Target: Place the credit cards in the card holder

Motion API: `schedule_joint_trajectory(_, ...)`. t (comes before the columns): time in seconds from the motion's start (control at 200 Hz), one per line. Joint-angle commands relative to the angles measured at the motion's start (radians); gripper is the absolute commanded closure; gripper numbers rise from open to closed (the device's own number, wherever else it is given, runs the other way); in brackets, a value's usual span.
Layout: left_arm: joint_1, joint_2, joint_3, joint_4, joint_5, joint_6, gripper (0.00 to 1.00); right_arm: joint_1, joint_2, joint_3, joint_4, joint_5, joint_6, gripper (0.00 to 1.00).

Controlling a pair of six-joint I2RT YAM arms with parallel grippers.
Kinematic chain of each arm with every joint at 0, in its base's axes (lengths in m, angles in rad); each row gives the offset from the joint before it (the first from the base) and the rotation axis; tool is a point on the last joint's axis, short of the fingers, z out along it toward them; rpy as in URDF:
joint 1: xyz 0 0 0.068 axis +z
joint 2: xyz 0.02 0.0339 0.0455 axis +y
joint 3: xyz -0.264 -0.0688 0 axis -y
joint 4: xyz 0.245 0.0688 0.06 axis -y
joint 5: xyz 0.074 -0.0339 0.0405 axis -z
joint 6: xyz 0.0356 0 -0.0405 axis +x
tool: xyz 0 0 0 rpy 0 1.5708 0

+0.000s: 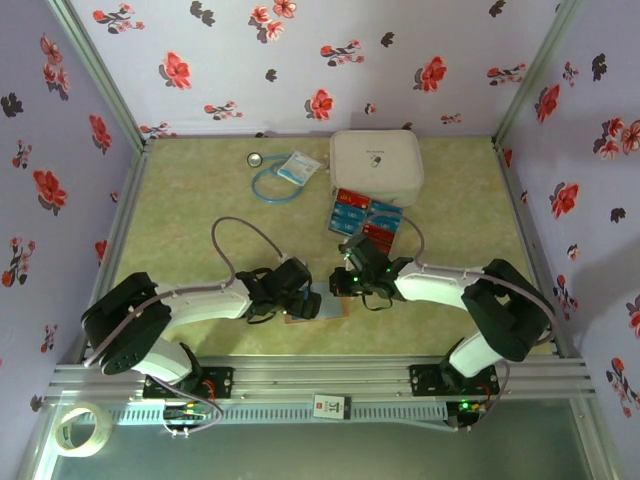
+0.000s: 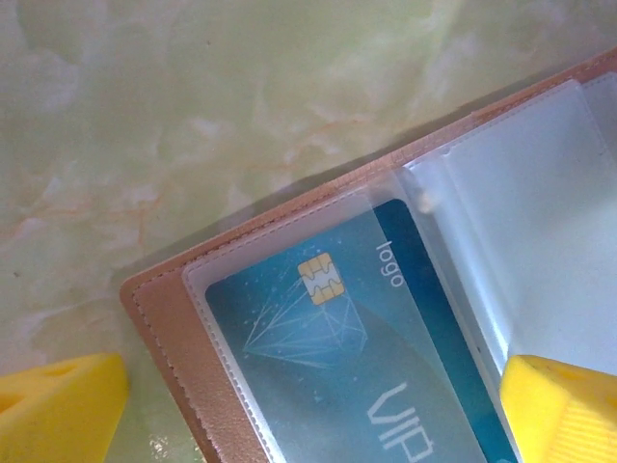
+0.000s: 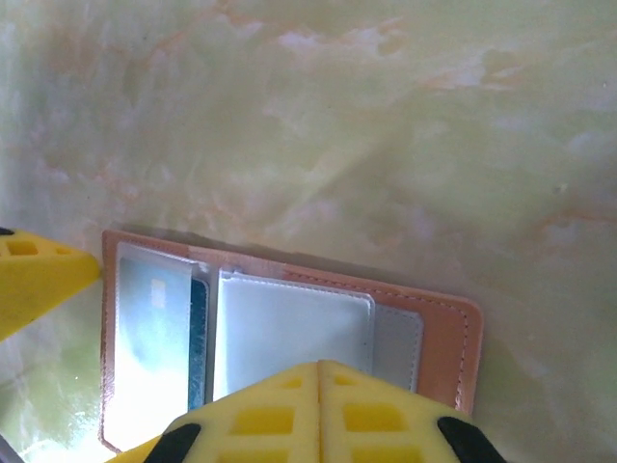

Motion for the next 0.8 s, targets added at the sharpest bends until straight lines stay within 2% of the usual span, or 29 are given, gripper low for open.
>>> schedule_joint_trajectory(0.0,0.0,-0.023,0.022,-0.044,-0.023,0.022,0.0,-0.003,0.037,0.019,-0.001,-0.009,-0.006,0.98)
schedule_joint_trajectory(0.53,-0.006,-0.042,0.022,0.024,0.001,0.042,0.0,0.036,0.1,0.022,0.046,-0.013,0.015,1.0)
schedule_joint_trajectory(0.795,-0.011,0.007,0.032,0.037,0.005,0.048,0.0,0.037,0.099,0.016,0.054,-0.013,0.021,1.0)
